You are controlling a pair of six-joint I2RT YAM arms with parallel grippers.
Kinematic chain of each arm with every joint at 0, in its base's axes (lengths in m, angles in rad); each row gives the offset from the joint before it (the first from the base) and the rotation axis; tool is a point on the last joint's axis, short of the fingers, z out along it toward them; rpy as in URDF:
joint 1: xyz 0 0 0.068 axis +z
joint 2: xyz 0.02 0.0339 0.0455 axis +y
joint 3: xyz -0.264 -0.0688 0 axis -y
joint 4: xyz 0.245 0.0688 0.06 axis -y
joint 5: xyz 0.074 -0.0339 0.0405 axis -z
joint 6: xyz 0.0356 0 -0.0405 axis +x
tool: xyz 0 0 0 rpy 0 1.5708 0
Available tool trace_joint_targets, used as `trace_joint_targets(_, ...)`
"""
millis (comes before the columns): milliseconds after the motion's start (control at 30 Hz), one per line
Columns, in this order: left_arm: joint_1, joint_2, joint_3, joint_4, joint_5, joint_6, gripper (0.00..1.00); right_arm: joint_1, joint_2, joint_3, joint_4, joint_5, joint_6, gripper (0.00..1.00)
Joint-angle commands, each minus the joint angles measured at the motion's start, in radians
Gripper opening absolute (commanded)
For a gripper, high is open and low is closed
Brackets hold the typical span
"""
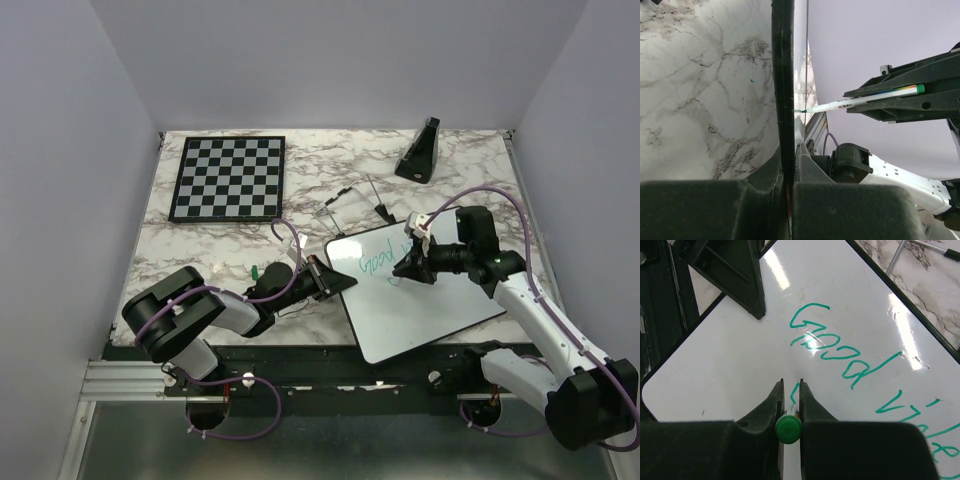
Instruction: Write a sentence on the whiteboard
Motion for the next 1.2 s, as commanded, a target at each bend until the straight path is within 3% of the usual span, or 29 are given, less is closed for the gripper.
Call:
trace_joint_targets(0, -0.003, -0.021, 0.008, 0.067, -0.048, 0.062, 0.0, 0.008, 0.001, 0.019, -0.101, -0.006, -0.057, 0.01)
trace_joint_targets(267, -0.004, -0.018, 0.011, 0.067, -0.048, 0.063, 0.0, 0.046, 0.038, 0.044, -0.173, -0.101, -0.112, 0.01)
trace_joint_targets(600, -0.003, -0.029, 0.003, 0.067, -0.047, 0.065, 0.0, 0.057, -0.005, 0.09, -0.011, -0.074, 0.07, 0.01)
trace_joint_targets(1167, -0.003, -0.035, -0.022, 0.083, -0.051, 0.072, 0.0, -0.106, -0.034, 0.061, 0.04, -0.08, 0.106, 0.01)
